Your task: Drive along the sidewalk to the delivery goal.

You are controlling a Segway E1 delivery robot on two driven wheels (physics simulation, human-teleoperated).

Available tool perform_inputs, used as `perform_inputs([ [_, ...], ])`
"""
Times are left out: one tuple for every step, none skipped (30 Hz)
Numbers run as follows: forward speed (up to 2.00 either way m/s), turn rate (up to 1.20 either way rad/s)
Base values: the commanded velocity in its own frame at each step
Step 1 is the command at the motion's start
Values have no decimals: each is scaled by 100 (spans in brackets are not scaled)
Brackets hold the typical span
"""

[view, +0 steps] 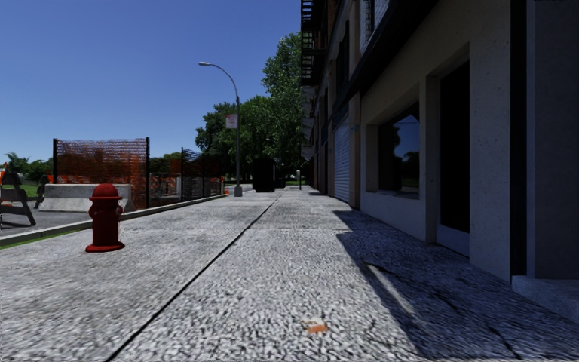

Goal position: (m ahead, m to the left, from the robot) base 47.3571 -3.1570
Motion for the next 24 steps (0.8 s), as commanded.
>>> perform_inputs([
  [194,0],
  [194,0],
  [194,0],
  [194,0],
  [194,0],
  [194,0],
  [194,0],
  [194,0],
  [194,0],
  [194,0],
  [194,0],
  [194,0],
  [194,0],
  [194,0],
  [194,0],
  [194,0],
  [194,0],
  [194,0],
  [194,0],
  [194,0],
  [194,0],
  [194,0],
  [194,0],
  [194,0],
])
